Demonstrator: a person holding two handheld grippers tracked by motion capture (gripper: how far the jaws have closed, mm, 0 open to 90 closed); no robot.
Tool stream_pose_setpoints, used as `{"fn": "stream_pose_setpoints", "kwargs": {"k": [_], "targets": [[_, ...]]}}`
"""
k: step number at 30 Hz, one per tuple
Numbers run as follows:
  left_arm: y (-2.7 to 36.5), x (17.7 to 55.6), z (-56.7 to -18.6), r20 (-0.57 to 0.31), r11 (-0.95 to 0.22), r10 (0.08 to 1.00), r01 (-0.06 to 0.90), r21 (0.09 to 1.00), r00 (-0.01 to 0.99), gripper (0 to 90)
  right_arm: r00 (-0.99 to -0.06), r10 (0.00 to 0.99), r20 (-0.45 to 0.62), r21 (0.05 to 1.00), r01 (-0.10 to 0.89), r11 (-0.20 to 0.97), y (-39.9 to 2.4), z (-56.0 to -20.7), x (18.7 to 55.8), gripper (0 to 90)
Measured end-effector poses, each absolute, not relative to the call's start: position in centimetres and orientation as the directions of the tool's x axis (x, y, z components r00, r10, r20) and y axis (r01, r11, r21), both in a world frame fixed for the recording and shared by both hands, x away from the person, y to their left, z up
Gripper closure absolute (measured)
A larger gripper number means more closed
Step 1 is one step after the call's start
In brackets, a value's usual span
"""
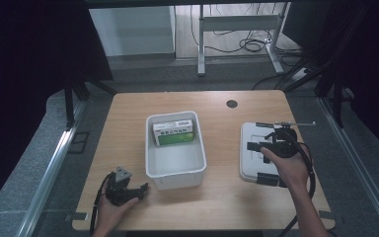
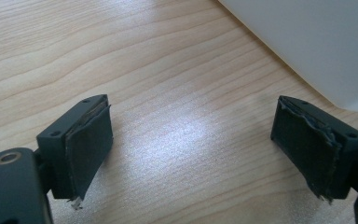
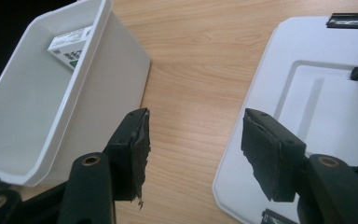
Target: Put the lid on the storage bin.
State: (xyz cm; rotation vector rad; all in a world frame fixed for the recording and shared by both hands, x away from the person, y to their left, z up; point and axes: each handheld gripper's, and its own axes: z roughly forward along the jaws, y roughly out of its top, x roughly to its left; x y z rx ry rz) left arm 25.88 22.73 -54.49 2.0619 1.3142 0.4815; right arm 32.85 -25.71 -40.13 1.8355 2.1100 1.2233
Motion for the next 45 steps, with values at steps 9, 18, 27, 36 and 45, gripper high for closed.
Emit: {"fn": "stream_pose_setpoints", "kwargs": {"k": [9, 18, 27, 36, 45], "targets": [[22.8, 25.9, -54.5, -0.030, -0.300, 0.900, 0.667, 0.682, 0.436, 12.5, -0.252, 0.882, 0.398, 0.588, 0.808, -0.035, -26.6, -39.6, 34.2, 42.3], [22.7, 25.9, -54.5, -0.030, -0.300, 0.900, 0.667, 0.682, 0.435, 12.5, -0.232, 0.893, 0.386, 0.574, 0.818, -0.036, -27.4, -38.8, 35.0, 42.5], [22.7, 25.9, -54.5, -0.033, -0.297, 0.901, 0.669, 0.682, 0.433, 12.5, -0.195, 0.901, 0.387, 0.548, 0.834, -0.056, -28.5, -39.4, 36.1, 42.5], [22.7, 25.9, -54.5, -0.033, -0.297, 0.901, 0.669, 0.682, 0.433, 12.5, -0.183, 0.916, 0.358, 0.529, 0.848, -0.038, -29.1, -39.6, 37.6, 43.3], [22.7, 25.9, -54.5, -0.033, -0.297, 0.901, 0.669, 0.682, 0.433, 12.5, -0.137, 0.925, 0.354, 0.485, 0.873, -0.057, -30.3, -40.3, 39.0, 43.9]]}}
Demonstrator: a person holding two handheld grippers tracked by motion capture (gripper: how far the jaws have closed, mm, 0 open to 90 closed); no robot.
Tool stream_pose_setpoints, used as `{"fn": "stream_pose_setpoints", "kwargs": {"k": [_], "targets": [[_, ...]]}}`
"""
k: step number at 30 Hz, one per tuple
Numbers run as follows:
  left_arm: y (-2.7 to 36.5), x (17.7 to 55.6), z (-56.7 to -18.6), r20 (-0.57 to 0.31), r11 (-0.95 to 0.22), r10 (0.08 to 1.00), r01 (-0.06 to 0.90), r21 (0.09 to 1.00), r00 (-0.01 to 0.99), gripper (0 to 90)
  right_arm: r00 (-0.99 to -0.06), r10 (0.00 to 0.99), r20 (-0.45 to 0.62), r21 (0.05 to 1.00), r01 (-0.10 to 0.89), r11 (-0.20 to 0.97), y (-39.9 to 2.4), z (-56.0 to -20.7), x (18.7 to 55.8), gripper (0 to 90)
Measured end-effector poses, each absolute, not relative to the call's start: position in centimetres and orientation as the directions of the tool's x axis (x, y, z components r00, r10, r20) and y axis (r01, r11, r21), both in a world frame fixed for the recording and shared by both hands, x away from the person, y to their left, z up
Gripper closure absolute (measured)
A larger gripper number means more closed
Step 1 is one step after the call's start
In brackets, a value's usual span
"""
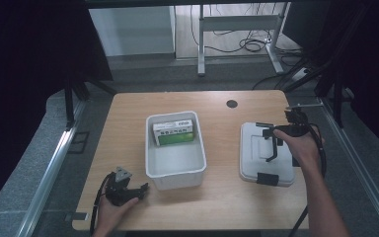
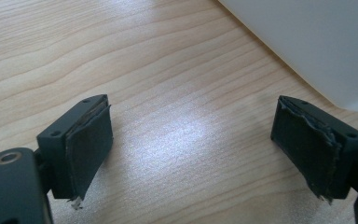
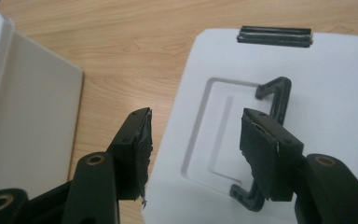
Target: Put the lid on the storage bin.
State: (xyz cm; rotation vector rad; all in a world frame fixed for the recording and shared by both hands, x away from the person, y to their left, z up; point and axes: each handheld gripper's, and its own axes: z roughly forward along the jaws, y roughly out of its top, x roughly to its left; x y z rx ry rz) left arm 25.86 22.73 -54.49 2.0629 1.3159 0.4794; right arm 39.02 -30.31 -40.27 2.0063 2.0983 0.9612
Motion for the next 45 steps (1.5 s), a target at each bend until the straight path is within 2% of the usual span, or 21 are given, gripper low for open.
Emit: {"fn": "stream_pose_setpoints", "kwargs": {"k": [22, 31, 37, 40, 44, 45], "targets": [[22.7, 25.9, -54.5, -0.033, -0.297, 0.901, 0.669, 0.682, 0.433, 12.5, -0.033, 0.940, 0.339, 0.339, 0.937, -0.089, -32.3, -43.0, 41.5, 45.0], [22.7, 25.9, -54.5, -0.033, -0.297, 0.901, 0.669, 0.682, 0.433, 12.4, -0.016, 0.950, 0.313, 0.317, 0.944, -0.088, -32.1, -43.9, 41.9, 47.5], [22.7, 25.9, -54.5, -0.032, -0.297, 0.901, 0.668, 0.682, 0.434, 12.4, 0.018, 0.952, 0.305, 0.267, 0.958, -0.103, -32.6, -45.4, 42.0, 54.8], [22.7, 25.9, -54.5, -0.032, -0.298, 0.900, 0.668, 0.681, 0.434, 12.4, 0.051, 0.940, 0.337, 0.245, 0.959, -0.140, -32.8, -45.7, 42.2, 65.4], [22.7, 25.9, -54.5, -0.032, -0.298, 0.900, 0.668, 0.682, 0.434, 12.4, 0.064, 0.933, 0.353, 0.228, 0.962, -0.152, -32.9, -45.8, 42.3, 71.5], [22.7, 25.9, -54.5, -0.032, -0.298, 0.900, 0.668, 0.682, 0.435, 12.4, 0.087, 0.927, 0.365, 0.200, 0.965, -0.170, -32.9, -45.9, 42.4, 75.6]]}}
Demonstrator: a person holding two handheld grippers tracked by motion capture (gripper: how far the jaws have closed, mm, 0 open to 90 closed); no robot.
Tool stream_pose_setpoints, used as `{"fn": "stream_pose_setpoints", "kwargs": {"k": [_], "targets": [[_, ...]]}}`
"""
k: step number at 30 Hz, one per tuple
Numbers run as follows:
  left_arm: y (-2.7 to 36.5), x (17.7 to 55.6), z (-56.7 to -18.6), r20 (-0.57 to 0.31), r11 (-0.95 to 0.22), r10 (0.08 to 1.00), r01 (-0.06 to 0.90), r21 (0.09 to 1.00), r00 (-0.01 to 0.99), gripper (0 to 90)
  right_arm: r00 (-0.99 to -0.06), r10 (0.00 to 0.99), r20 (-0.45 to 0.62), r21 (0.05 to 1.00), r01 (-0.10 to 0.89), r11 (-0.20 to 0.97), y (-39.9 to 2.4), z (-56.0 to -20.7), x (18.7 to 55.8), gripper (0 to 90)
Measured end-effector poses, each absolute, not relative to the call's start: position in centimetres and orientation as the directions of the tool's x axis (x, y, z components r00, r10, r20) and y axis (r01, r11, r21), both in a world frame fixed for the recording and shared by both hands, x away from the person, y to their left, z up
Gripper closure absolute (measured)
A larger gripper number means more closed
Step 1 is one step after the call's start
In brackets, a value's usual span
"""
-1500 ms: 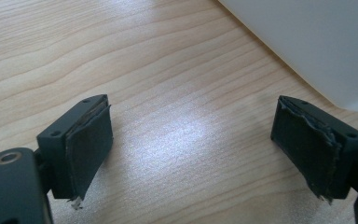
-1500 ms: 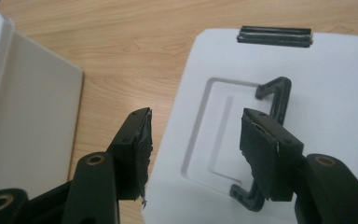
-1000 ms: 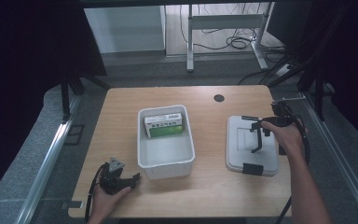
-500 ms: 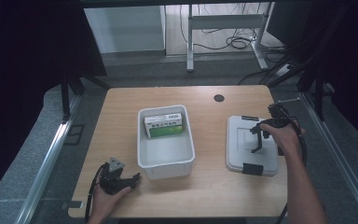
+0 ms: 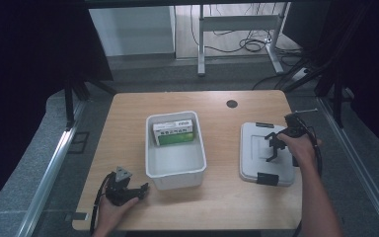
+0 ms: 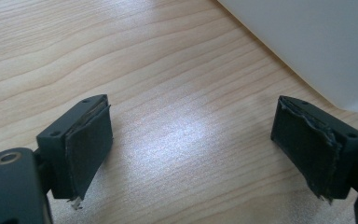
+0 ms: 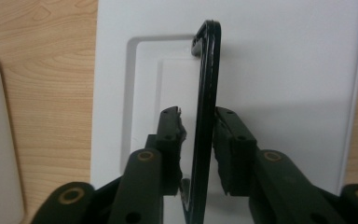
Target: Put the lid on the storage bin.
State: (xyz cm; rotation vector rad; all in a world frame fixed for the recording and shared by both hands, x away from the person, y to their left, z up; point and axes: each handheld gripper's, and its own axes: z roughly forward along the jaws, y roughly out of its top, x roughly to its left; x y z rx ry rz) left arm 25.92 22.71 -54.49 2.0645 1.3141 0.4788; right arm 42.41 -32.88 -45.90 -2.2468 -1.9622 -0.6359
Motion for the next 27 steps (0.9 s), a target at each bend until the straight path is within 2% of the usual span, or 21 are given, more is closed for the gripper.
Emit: {"fn": "stream_pose_setpoints", "kwargs": {"k": [2, 3, 5, 19, 27], "targets": [[22.7, 25.9, -54.5, -0.032, -0.298, 0.900, 0.668, 0.682, 0.435, 12.4, 0.090, 0.926, 0.367, 0.197, 0.965, -0.172, -32.9, -45.9, 42.4, 77.0], [22.7, 25.9, -54.5, -0.032, -0.299, 0.900, 0.668, 0.681, 0.435, 12.4, 0.101, 0.927, 0.361, 0.189, 0.966, -0.178, -32.8, -46.1, 42.4, 81.7], [22.7, 25.9, -54.5, -0.033, -0.299, 0.900, 0.668, 0.681, 0.435, 12.4, 0.111, 0.928, 0.357, 0.181, 0.966, -0.185, -32.7, -46.2, 42.4, 83.8], [22.7, 25.9, -54.5, -0.033, -0.299, 0.900, 0.668, 0.681, 0.435, 12.4, 0.182, 0.905, 0.385, 0.154, 0.954, -0.258, -32.5, -45.6, 42.2, 84.5], [22.7, 25.9, -54.5, -0.033, -0.299, 0.900, 0.668, 0.681, 0.435, 12.4, 0.162, 0.899, 0.406, 0.166, 0.955, -0.247, -32.2, -43.7, 41.6, 84.5]]}}
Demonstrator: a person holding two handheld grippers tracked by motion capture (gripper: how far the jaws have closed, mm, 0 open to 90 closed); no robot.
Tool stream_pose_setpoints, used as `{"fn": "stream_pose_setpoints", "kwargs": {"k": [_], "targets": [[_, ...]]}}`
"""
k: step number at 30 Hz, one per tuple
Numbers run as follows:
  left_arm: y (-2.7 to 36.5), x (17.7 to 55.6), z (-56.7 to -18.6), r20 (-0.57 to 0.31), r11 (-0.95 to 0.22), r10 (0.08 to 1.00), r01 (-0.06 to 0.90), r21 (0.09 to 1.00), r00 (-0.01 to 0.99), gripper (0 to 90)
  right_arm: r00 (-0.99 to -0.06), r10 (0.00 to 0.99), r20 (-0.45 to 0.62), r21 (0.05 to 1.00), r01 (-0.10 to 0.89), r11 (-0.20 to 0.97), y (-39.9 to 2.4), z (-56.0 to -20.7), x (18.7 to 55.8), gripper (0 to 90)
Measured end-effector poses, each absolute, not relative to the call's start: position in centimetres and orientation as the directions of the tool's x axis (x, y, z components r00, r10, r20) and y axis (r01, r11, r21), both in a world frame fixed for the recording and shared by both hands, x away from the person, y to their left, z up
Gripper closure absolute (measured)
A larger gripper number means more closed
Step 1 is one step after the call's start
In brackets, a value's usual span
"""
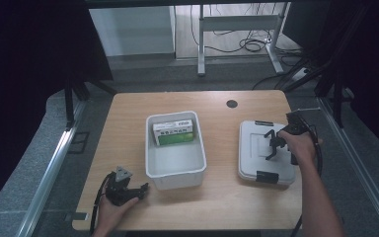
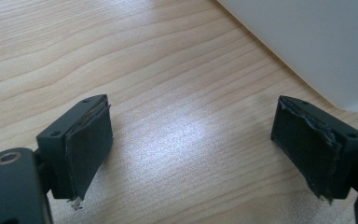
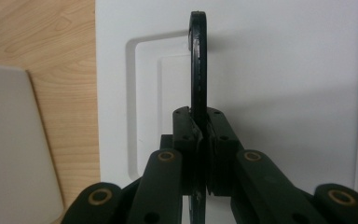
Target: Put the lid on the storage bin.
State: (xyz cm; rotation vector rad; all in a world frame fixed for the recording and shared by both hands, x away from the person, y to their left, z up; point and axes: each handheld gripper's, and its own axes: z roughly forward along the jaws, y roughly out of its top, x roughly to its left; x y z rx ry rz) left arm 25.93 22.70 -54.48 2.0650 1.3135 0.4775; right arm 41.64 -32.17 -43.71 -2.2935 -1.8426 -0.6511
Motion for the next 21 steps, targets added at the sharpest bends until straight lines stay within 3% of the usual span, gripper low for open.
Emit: {"fn": "stream_pose_setpoints", "kwargs": {"k": [21], "targets": [[22.7, 25.9, -54.5, -0.032, -0.299, 0.900, 0.669, 0.681, 0.435, 12.4, 0.047, 0.876, 0.480, 0.275, 0.940, -0.201, -31.3, -37.8, 38.9, 84.6]]}}
